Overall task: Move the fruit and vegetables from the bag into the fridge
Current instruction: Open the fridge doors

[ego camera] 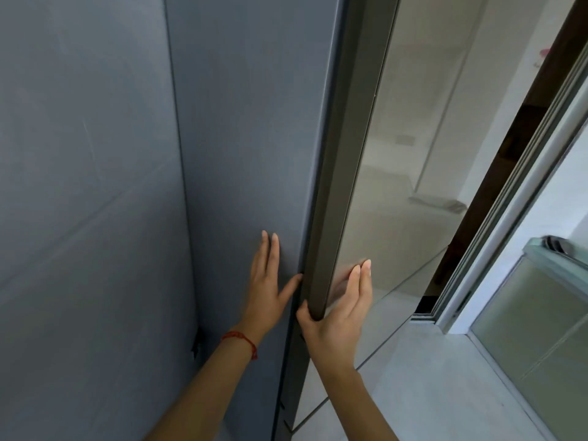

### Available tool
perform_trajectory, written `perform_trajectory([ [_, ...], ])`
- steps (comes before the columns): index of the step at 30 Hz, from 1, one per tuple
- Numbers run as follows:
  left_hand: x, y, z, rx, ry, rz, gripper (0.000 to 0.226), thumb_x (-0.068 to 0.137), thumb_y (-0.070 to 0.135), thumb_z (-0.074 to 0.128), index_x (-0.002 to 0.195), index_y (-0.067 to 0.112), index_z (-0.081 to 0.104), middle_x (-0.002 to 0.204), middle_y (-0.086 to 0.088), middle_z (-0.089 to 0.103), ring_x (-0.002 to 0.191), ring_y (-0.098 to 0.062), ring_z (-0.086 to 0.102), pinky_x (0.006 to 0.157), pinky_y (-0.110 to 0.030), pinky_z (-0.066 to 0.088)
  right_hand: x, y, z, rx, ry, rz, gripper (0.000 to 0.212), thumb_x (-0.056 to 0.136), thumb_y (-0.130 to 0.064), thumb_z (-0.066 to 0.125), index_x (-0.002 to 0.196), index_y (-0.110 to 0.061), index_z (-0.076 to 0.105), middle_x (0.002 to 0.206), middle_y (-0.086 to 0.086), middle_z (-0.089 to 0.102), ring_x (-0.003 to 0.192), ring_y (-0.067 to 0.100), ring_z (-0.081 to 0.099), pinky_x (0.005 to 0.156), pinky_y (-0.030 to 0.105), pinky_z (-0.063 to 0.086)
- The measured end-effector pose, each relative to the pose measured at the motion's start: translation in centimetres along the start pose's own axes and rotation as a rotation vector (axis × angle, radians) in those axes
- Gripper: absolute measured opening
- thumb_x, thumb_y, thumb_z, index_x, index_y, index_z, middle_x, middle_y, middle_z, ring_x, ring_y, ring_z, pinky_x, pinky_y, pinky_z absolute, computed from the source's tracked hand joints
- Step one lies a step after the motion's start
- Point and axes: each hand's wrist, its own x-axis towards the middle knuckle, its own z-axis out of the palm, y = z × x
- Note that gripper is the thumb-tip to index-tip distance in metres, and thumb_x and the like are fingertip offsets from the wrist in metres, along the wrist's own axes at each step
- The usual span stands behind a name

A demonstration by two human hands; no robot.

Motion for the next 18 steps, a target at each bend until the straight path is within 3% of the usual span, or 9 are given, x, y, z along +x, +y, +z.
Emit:
perform_trajectory([
  [4,0.0,0.0,-0.1,-0.013,0.002,0.009,0.08,0.085,0.047,0.047,0.141,0.025,-0.006,0.151,0.004,-0.009,0.141,-0.014,-0.003,0.11,-0.024,0.002,-0.1,0.2,-0.3,0.013,-0.003,-0.005,0.105,0.063,-0.007,0.077,0.142,-0.005,0.007,0.148,0.015,0.013,0.143,0.025,0.009,0.117,0.028,0.013],
  [8,-0.1,0.1,-0.2,-0.045,0.008,0.002,0.08,0.085,0.043,0.048,0.141,0.026,-0.006,0.152,0.005,-0.01,0.141,-0.013,-0.004,0.11,-0.024,0.002,-0.7,1.1,-2.9,0.044,-0.051,-0.017,0.118,0.061,-0.01,0.08,0.145,-0.015,-0.002,0.151,0.008,0.009,0.144,0.023,0.006,0.117,0.024,0.01],
  [12,-0.1,0.4,0.1,-0.056,0.013,-0.024,0.078,0.088,0.034,0.053,0.141,0.026,-0.005,0.151,0.007,-0.009,0.141,-0.017,0.0,0.113,-0.034,0.011,-1.3,2.4,-6.5,0.051,-0.13,0.012,0.121,0.066,-0.018,0.081,0.144,-0.028,-0.011,0.154,-0.017,-0.008,0.144,0.01,-0.001,0.113,0.013,0.006],
  [14,-0.4,0.5,0.3,-0.013,0.056,-0.036,0.073,0.089,0.039,0.05,0.141,0.026,0.0,0.151,0.005,-0.005,0.141,-0.019,0.003,0.113,-0.039,0.016,-1.5,2.5,-8.0,0.087,-0.171,0.06,0.12,0.067,-0.024,0.08,0.143,-0.035,-0.012,0.152,-0.024,-0.011,0.142,0.004,-0.004,0.111,0.01,0.006],
  [18,-1.6,2.0,1.1,0.157,0.153,0.069,0.069,0.09,0.055,0.027,0.144,0.012,0.017,0.152,-0.01,0.009,0.139,-0.018,0.004,0.11,-0.039,0.013,-1.5,3.7,-11.1,0.098,-0.223,0.112,0.113,0.067,-0.038,0.078,0.145,-0.028,-0.003,0.156,-0.008,0.006,0.143,0.012,0.006,0.113,0.042,0.025],
])
